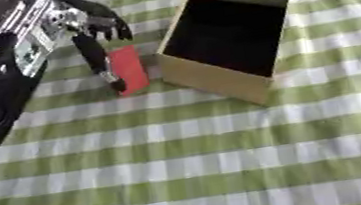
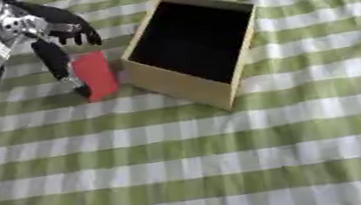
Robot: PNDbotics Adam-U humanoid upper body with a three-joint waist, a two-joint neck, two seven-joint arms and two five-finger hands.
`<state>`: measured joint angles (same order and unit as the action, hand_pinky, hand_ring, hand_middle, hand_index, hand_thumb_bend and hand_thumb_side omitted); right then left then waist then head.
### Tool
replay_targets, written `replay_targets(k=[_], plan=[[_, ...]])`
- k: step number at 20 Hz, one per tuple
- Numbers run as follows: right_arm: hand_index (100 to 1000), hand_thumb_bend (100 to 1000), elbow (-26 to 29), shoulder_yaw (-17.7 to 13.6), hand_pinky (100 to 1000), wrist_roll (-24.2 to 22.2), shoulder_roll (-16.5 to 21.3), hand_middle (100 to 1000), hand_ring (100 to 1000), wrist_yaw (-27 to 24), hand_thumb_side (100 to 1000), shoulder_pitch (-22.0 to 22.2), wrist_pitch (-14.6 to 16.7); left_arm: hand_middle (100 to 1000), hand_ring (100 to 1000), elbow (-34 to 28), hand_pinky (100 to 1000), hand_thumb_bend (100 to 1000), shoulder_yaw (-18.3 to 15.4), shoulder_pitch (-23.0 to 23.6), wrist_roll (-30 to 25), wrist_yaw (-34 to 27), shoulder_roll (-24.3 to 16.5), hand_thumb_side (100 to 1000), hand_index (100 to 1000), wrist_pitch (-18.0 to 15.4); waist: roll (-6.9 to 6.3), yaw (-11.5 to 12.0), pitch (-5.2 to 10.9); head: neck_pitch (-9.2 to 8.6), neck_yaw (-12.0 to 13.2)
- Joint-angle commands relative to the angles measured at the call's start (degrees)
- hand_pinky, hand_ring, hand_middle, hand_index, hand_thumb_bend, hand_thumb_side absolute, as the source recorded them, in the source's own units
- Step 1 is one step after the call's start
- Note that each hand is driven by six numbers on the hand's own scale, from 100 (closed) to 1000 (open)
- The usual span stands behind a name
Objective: Pick up objects on the table and place them in the box.
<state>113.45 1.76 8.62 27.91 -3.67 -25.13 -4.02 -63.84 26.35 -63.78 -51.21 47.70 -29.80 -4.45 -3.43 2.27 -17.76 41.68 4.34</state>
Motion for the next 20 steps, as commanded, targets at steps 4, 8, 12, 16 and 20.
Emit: replay_targets(k=[4,8,12,16,20], plan=[[884,100,1.1,-0.6,903,0.0,0.2,709,748,-0.4,574,-0.2,-0.3,797,790,1.1,768,740,-1.3,-1.3,1.3,-0.2,0.8,344,926,1.5,0.27,-0.1,1.1,-0.1,0.4],[884,100,1.1,-0.6,903,-0.1,0.0,708,748,-0.5,580,0.0,-0.5,806,792,2.1,787,721,-1.6,-1.4,2.6,-0.7,2.1,381,928,3.6,0.29,-0.1,1.03,-0.13,0.5],[884,100,1.1,-0.7,903,-0.1,-0.1,708,748,-0.6,581,0.1,-0.5,803,791,3.2,787,702,-2.0,-1.3,4.6,0.3,3.2,381,909,5.5,0.25,-0.2,0.99,-0.14,0.6],[885,100,1.1,-0.8,904,0.0,-0.1,709,748,-0.6,588,0.3,-0.7,765,771,4.0,791,650,-2.0,-1.3,6.2,1.1,3.5,362,852,6.3,0.17,-0.2,0.98,-0.11,0.7],[886,100,1.1,-0.8,904,0.1,-0.2,709,749,-0.6,589,0.3,-0.8,738,764,4.1,796,631,-1.7,-1.3,6.4,1.3,3.6,329,808,6.3,0.13,-0.2,0.9,-0.32,0.7]])
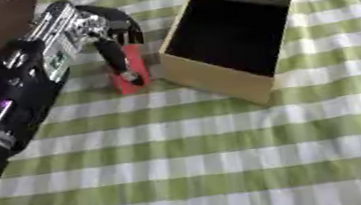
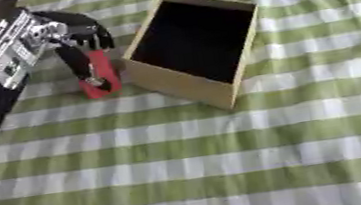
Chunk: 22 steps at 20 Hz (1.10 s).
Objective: Pick up objects on the table and place them in the box.
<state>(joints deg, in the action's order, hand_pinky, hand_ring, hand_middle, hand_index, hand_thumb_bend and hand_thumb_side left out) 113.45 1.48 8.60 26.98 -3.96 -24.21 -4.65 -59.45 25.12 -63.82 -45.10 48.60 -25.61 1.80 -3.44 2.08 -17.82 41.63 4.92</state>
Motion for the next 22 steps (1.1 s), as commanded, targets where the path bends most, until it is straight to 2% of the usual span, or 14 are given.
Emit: replay_targets(k=[1,3,5,6,7,13,16,18,22], plan=[[886,100,1.1,-0.6,904,0.1,0.7,709,749,-0.3,589,-0.6,-0.2,734,763,-0.3,797,624,-0.4,-1.2,0.3,0.4,-0.6,321,801,-0.1,0.16,-0.1,0.95,-0.26,0.2],[886,100,1.1,-0.6,904,0.2,0.7,710,749,-0.3,589,-0.6,-0.3,726,760,-0.4,802,616,-0.4,-1.2,0.0,0.2,-0.6,318,780,-0.2,0.2,-0.1,0.92,-0.2,0.3],[887,100,1.1,-0.6,904,0.2,0.7,710,749,-0.3,591,-0.6,-0.4,712,754,-0.7,800,583,-0.2,-1.2,-0.3,-0.2,-0.5,259,731,-0.5,0.24,-0.1,0.9,-0.15,0.3],[887,100,1.1,-0.6,904,0.2,0.6,710,749,-0.3,592,-0.6,-0.5,710,753,-1.0,801,550,-0.2,-1.2,-0.5,-0.4,-0.6,164,718,-0.5,0.25,0.0,0.9,-0.18,0.4],[887,100,1.1,-0.6,905,0.2,0.6,710,749,-0.3,591,-0.6,-0.5,709,753,-1.1,800,543,-0.1,-1.2,-0.8,-0.5,-0.6,135,709,-0.5,0.27,0.0,0.91,-0.2,0.4],[887,100,1.1,-0.6,905,0.1,0.5,710,749,-0.5,591,-0.7,-0.5,683,741,-2.0,796,441,0.1,-1.3,-0.9,-0.5,-0.9,100,642,0.4,0.39,0.0,0.95,-0.35,0.6],[887,100,1.1,-0.7,905,0.1,0.5,710,750,-0.5,591,-0.7,-0.6,644,725,-2.6,792,384,0.3,-1.3,-0.8,-0.6,-1.0,100,570,0.7,0.43,0.0,0.93,-0.33,0.7],[888,100,1.1,-0.7,905,0.2,0.4,710,750,-0.5,593,-0.7,-0.6,586,660,-3.1,793,379,0.4,-1.4,-0.6,-0.7,-1.1,100,558,0.9,0.43,0.0,0.93,-0.39,0.7],[888,100,1.1,-0.8,905,0.3,0.3,711,750,-0.5,589,-0.8,-0.7,577,493,-3.4,782,420,0.8,-1.2,-0.9,-1.0,-1.1,100,573,1.4,0.45,0.0,0.93,-0.61,0.8]])
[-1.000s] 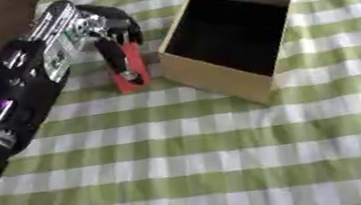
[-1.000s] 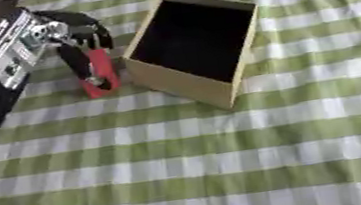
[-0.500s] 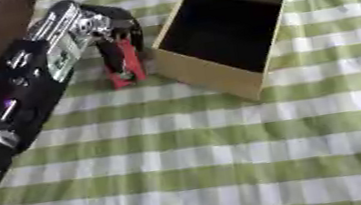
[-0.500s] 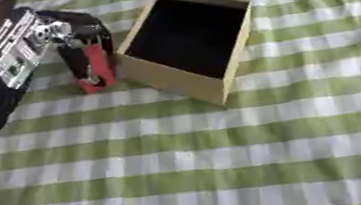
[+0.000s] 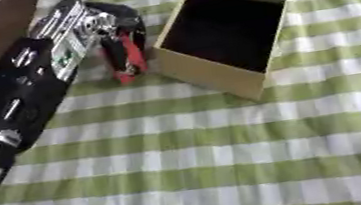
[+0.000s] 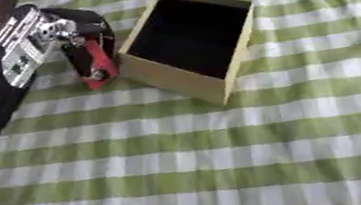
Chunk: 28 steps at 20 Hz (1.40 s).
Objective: Pick up objects on the table and place them in the box.
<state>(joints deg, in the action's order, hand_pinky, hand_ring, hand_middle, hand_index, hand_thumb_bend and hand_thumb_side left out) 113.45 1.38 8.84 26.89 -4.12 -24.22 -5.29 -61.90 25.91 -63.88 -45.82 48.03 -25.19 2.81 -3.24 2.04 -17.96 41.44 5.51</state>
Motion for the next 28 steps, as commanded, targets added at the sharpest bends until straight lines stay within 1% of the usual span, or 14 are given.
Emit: replay_targets(k=[1,3,5,9,12,13,16,20,24,28], plan=[[888,100,1.1,-0.7,905,0.1,0.3,710,750,-0.4,588,-0.8,-0.1,577,471,-1.0,783,433,0.1,-1.1,-0.3,-0.3,-1.5,100,574,0.4,0.26,0.0,1.05,-0.48,0.3],[888,100,1.1,-0.7,905,0.1,0.3,711,750,-0.4,588,-0.8,0.0,571,405,-1.1,779,483,0.1,-1.2,-0.4,0.1,-1.6,100,571,0.1,0.3,0.0,1.05,-0.53,0.3],[888,100,1.1,-0.8,905,0.1,0.3,710,750,-0.5,590,-0.7,-0.1,565,359,-1.5,780,503,0.1,-1.2,0.0,0.8,-1.8,100,566,-0.3,0.3,0.0,1.06,-0.49,0.4],[888,100,1.1,-0.8,905,0.2,0.3,710,750,-0.5,594,-0.5,-0.2,541,335,-2.6,792,523,0.1,-1.2,1.1,1.6,-2.5,100,546,-1.1,0.24,0.0,1.09,-0.36,0.5],[888,100,1.1,-0.9,905,0.3,0.3,710,750,-0.5,592,-0.5,-0.2,518,312,-3.8,797,491,-0.1,-1.2,2.0,1.3,-3.4,100,523,-1.3,0.13,0.0,1.12,-0.35,0.5],[888,100,1.1,-0.9,905,0.3,0.4,710,750,-0.5,591,-0.5,-0.2,509,306,-4.3,795,467,-0.2,-1.1,2.4,1.0,-3.9,100,515,-1.3,0.06,0.0,1.15,-0.32,0.4],[887,100,1.1,-1.0,905,0.4,0.7,710,750,-0.4,588,-0.4,0.0,492,302,-6.3,789,438,-0.5,-1.1,3.7,-0.3,-6.0,100,501,-0.9,-0.24,0.0,1.27,-0.35,0.2],[887,100,1.1,-1.0,904,0.4,0.8,710,750,-0.4,582,-0.6,0.2,486,297,-9.0,789,395,-1.9,-2.8,5.9,-2.2,-8.0,100,501,-0.1,-0.5,-0.5,1.47,-0.69,0.4],[886,100,1.1,-1.0,903,0.4,0.6,710,751,-0.5,578,-1.1,0.4,474,298,-8.9,792,370,-3.8,-5.3,8.5,-4.1,-8.1,100,498,0.0,-0.78,-1.9,1.64,-1.12,1.2],[887,100,1.1,-0.9,903,0.3,0.2,710,751,-0.6,580,-1.4,0.5,465,298,-7.4,783,345,-5.0,-7.4,11.1,-4.6,-6.8,100,496,-1.3,-1.4,-3.5,1.93,-1.65,2.3]])
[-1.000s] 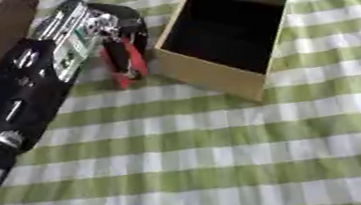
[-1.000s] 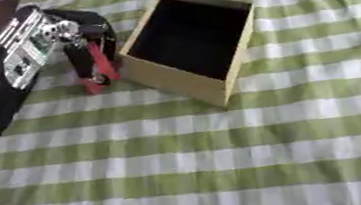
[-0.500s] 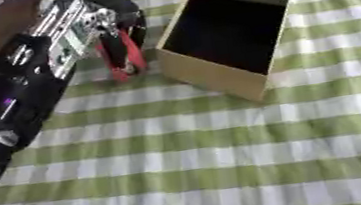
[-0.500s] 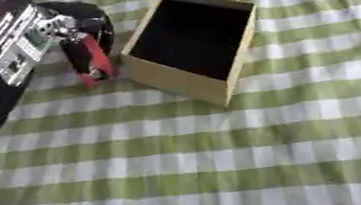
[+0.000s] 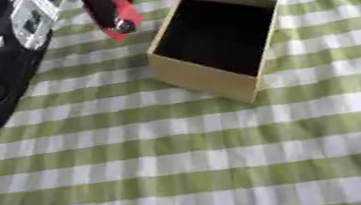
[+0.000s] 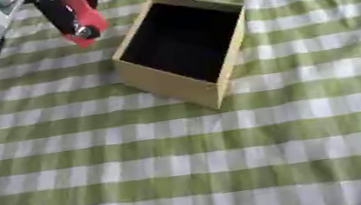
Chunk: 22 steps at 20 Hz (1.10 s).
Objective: Pick up objects on the table and place them in the box.
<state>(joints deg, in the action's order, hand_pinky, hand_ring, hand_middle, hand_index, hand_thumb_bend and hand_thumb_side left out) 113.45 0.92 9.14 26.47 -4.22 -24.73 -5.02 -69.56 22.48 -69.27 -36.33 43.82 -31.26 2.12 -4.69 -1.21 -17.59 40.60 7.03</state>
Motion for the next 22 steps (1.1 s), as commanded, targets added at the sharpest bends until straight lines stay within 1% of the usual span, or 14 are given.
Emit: replay_targets(k=[1,5,9,12,14,18,20,22], plan=[[887,100,1.1,-0.4,904,0.0,0.5,710,750,-0.6,581,-0.9,0.2,465,302,0.7,779,338,-1.9,-2.3,2.4,-0.1,-0.3,100,496,-1.1,-0.13,-0.5,1.66,-0.95,1.1],[887,100,1.1,-0.5,903,0.0,0.3,711,746,-0.8,581,-0.9,0.2,451,299,1.8,786,289,-3.3,-2.9,5.3,-0.1,1.7,100,484,-2.5,-0.38,-1.4,1.83,-1.37,1.5],[887,100,1.1,-0.4,903,0.0,-0.1,711,743,-1.0,583,-1.2,0.2,433,294,1.4,799,235,-4.3,-4.3,8.1,-1.2,4.6,100,474,-3.4,-0.36,-2.2,1.74,-1.4,1.8],[888,100,1.1,-0.4,903,-0.1,-0.5,711,743,-1.1,584,-1.5,0.3,422,291,1.8,807,210,-4.5,-5.2,10.3,-3.0,7.1,100,468,-3.5,-0.36,-3.0,1.44,-1.61,2.1],[888,100,1.1,-0.3,903,-0.2,-0.7,711,743,-1.2,583,-1.9,0.4,423,290,2.7,820,190,-4.3,-5.6,12.0,-4.5,8.7,100,479,-3.6,-0.41,-3.4,1.19,-1.78,2.3],[888,100,1.1,-0.1,903,-0.5,-1.1,711,743,-2.0,586,-3.0,0.6,431,310,6.2,835,200,-4.1,-5.4,14.8,-6.9,11.2,100,495,-4.6,-0.69,-4.5,0.51,-1.97,2.6],[888,100,1.1,-0.1,903,-0.6,-1.1,711,743,-2.3,584,-3.5,0.9,439,334,8.1,848,200,-4.5,-4.8,15.7,-7.6,11.8,100,504,-5.5,-0.87,-4.9,0.18,-1.88,2.5],[888,100,1.1,-0.2,903,-0.6,-1.1,711,743,-2.3,584,-3.7,1.0,439,334,9.7,848,200,-5.1,-4.5,16.3,-8.3,12.2,100,504,-6.5,-0.97,-5.0,-0.02,-1.78,2.4]])
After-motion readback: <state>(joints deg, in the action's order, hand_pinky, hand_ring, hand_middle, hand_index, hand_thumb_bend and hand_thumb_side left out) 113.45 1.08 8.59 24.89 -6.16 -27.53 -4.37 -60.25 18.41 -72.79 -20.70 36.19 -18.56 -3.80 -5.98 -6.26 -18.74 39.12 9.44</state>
